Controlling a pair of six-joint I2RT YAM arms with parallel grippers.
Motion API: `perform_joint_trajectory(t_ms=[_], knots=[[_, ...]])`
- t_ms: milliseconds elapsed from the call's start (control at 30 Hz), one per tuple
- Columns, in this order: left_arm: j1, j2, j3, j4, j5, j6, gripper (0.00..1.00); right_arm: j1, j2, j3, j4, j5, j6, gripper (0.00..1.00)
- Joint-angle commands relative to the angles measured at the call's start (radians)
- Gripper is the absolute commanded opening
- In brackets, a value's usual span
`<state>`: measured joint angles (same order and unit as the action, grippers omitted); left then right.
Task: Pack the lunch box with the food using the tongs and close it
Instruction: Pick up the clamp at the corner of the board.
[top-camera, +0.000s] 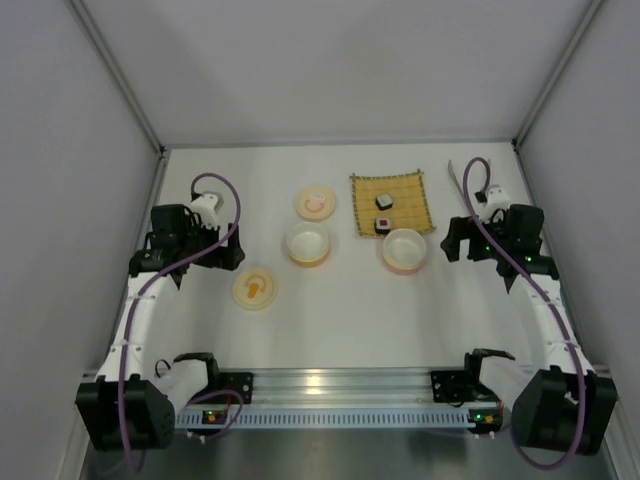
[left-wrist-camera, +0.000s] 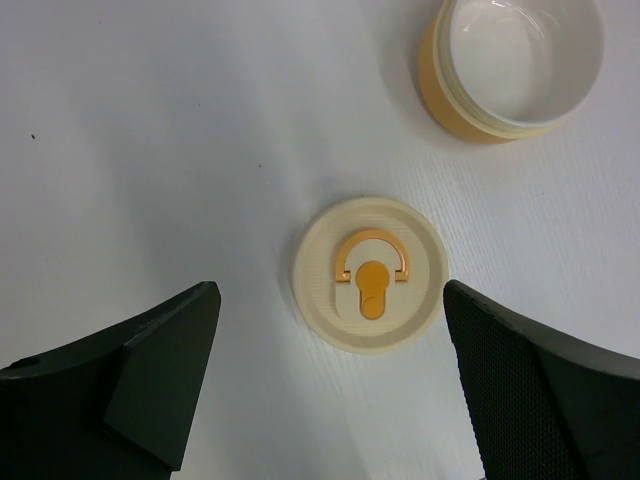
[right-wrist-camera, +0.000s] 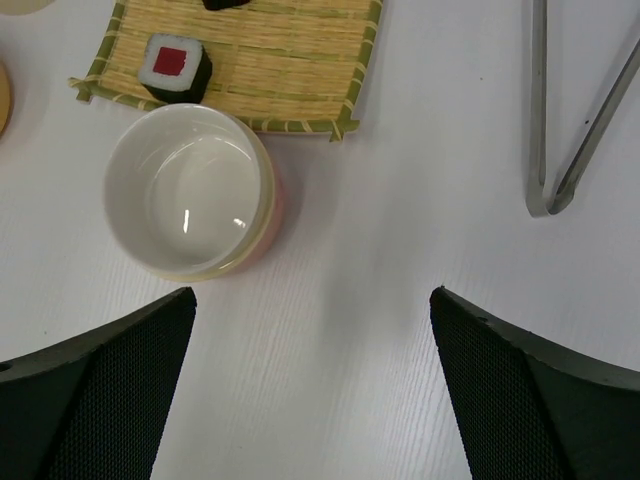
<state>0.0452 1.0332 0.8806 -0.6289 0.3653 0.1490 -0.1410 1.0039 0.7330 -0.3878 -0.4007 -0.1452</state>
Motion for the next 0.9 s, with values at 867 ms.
perform_joint_trajectory(t_ms=[867], knots=[[0.001,-0.025,-0.006,0.023,0.07,0.035,0.98,-0.057,0.562,0.62,-0.364,0.295,-0.109,0.99]])
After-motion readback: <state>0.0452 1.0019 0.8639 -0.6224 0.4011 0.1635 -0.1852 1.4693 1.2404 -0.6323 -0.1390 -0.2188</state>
